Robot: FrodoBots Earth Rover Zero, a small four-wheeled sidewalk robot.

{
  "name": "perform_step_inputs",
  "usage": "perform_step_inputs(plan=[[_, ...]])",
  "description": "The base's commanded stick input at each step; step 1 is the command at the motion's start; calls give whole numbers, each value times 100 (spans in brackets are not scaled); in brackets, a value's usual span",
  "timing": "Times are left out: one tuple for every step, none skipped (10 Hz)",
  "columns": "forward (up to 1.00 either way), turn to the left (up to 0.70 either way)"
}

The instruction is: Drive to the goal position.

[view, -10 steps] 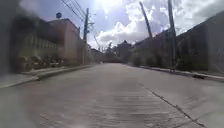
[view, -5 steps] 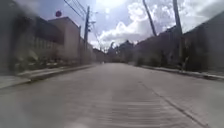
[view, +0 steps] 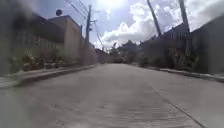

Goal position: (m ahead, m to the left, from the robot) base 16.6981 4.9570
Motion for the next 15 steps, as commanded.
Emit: perform_step_inputs(plan=[[100, 0], [100, 0], [100, 0], [100, 0], [100, 0], [100, 0], [100, 0], [100, 0], [100, 0], [100, 0], [100, 0], [100, 0], [100, 0], [100, 0], [100, 0]])
